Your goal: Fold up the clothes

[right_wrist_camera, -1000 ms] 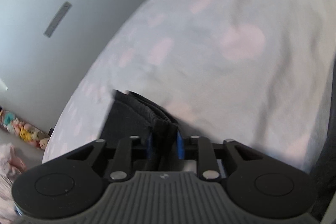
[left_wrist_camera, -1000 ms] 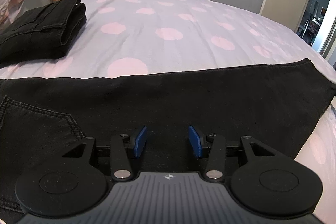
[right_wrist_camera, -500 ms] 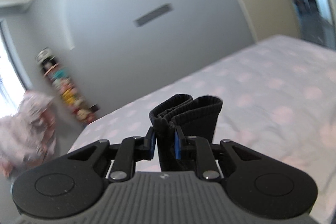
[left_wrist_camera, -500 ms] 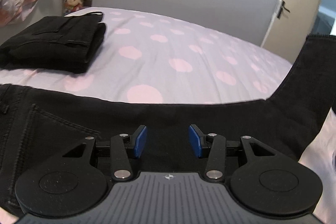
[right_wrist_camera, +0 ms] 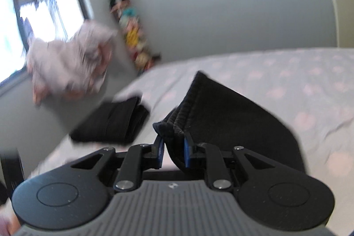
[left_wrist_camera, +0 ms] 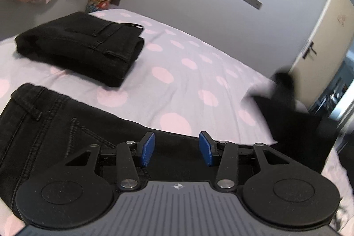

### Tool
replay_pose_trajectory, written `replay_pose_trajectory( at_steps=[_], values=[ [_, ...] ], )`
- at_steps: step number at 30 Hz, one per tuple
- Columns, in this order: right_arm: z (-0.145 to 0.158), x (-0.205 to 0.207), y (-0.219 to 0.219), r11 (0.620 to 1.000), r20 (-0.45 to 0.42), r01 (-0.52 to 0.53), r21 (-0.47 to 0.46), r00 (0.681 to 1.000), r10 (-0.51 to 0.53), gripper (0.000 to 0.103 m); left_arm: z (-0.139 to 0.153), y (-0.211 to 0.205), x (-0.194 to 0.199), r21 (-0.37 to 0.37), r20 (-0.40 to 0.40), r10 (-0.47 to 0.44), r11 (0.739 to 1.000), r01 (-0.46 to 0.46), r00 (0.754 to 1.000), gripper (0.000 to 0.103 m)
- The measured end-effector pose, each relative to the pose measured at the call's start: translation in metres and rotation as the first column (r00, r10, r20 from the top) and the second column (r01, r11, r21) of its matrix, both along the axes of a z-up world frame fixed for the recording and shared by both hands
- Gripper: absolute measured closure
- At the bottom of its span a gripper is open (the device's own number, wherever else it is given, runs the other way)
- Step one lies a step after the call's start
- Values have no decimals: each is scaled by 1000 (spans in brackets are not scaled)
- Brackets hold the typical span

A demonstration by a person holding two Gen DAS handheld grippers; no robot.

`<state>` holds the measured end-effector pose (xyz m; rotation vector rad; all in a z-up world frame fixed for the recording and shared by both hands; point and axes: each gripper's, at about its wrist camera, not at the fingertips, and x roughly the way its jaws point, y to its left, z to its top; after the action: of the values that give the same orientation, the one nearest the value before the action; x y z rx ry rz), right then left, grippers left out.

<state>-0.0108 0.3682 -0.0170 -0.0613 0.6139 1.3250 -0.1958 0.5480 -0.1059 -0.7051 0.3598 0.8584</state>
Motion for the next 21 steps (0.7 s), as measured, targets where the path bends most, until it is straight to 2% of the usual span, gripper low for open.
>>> replay_pose_trajectory(
  at_steps=[3,6,12,13,15,17,19,21],
  values=[
    [-41,-24,6,996,-2,-39,-85,999,39,82,1,4,-8,-29,46,5,1000,-4,999,51],
    [-76,-39,15,984,-10,-65,-166,998,64,82,0,4,-7,-33,48,-9,999,11,999,51],
    [-119,-42,29,958,32,-69,-279,996,81,81,-4,-4,12,-51,28,-98,994,100,995,51],
    [-123,-41,30,957,32,-72,-280,996,85,77,-5,-7,17,-51,17,-115,992,116,993,51],
    [-124,-43,29,955,51,-87,-283,993,106,75,-7,-12,26,-48,-8,-147,988,147,989,51],
    [-117,-43,21,953,54,-112,-281,990,132,64,-11,-16,34,-53,-33,-168,985,167,985,51],
    [-108,-40,14,959,43,-127,-253,989,142,58,-14,-19,38,-63,-43,-179,982,176,983,51],
    [-96,-35,1,968,39,-131,-212,989,143,57,-17,-21,40,-75,-46,-186,980,182,982,51]
  ],
)
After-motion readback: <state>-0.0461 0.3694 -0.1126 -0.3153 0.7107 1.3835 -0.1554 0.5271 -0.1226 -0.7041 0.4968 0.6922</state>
